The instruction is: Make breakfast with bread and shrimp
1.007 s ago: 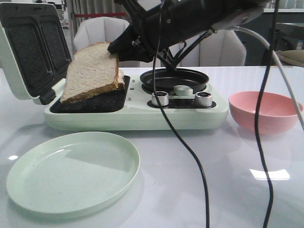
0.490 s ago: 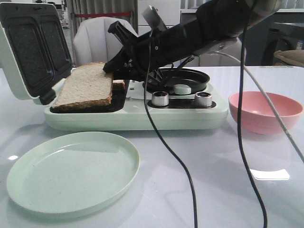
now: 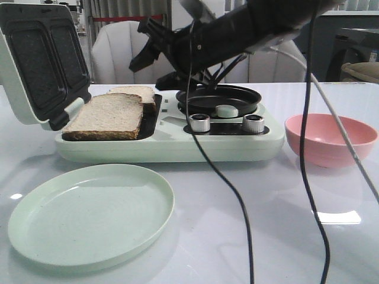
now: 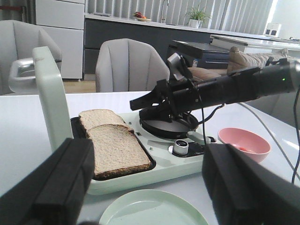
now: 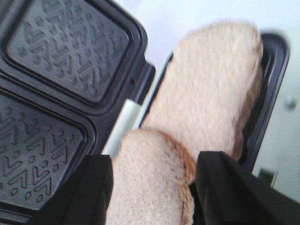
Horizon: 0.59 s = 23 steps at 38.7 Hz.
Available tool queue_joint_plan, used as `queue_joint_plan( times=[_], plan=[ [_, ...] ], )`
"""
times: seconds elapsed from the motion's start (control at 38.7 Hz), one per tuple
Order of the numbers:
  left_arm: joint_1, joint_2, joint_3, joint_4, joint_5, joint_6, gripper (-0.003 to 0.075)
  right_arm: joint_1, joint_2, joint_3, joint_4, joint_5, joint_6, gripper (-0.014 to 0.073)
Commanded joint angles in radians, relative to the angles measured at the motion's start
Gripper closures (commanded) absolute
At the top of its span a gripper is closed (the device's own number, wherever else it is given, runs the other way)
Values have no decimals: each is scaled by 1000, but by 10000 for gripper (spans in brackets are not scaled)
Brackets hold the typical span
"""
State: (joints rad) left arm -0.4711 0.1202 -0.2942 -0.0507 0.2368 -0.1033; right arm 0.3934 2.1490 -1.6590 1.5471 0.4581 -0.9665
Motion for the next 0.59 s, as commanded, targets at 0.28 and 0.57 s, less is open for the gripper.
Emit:
queue_joint_plan(
  times=[0.28,0.57],
  plan=[
    [-7,10,-27,-7,-82,-10,177,-8,-321,-33,-620,19,273,106],
    [-7,10,-27,-7,-82,-10,177,-20,-502,-33,-1288,168,750,106]
  ],
)
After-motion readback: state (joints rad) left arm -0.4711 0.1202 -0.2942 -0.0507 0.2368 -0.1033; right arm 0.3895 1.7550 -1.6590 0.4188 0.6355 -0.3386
